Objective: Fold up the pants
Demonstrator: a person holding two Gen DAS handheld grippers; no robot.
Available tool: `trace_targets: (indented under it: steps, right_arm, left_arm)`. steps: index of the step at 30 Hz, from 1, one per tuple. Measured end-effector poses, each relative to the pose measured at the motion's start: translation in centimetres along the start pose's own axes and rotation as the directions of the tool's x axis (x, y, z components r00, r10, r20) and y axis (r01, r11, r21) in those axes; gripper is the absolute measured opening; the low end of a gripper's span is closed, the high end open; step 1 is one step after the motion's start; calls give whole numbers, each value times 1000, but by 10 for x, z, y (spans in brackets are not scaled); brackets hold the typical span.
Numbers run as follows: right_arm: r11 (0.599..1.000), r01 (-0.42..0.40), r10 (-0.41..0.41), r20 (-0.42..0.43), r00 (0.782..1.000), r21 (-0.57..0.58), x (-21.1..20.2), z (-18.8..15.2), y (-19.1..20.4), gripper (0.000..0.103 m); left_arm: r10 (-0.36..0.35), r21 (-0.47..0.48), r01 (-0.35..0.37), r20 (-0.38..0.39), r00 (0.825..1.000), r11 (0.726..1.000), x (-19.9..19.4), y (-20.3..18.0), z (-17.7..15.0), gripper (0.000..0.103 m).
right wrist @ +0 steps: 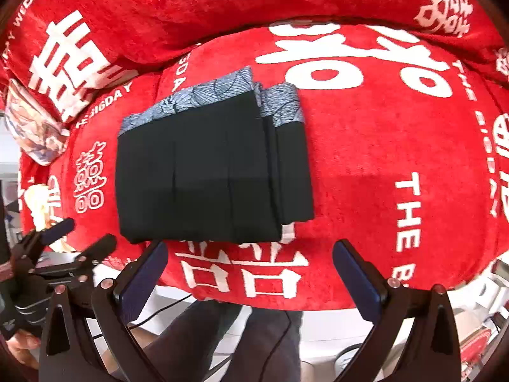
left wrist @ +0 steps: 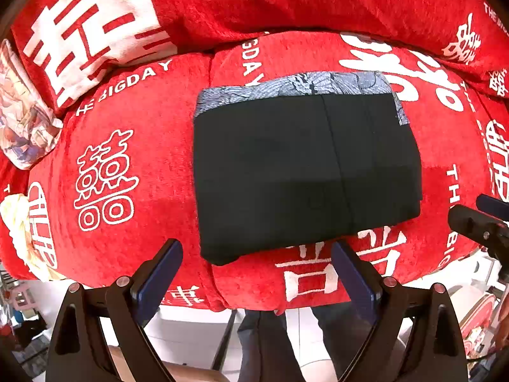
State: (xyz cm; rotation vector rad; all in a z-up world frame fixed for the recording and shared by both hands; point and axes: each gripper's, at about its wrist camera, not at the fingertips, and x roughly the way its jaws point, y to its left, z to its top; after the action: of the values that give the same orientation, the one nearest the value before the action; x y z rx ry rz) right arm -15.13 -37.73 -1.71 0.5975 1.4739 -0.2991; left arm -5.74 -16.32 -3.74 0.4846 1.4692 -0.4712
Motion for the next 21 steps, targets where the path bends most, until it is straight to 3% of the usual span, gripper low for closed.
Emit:
trace_targets:
  steps: [6, 21]
  right_arm:
    - [999, 50, -51, 26, 998, 14, -14, -7, 13, 103]
    - [990, 142, -142, 56, 988, -3, -39, -18, 58, 103]
  left_arm:
    - [-30, -24, 31, 26, 999, 999, -10, 14, -8, 103]
    - [14, -27, -12, 105, 994, 1000, -37, 35, -22, 103]
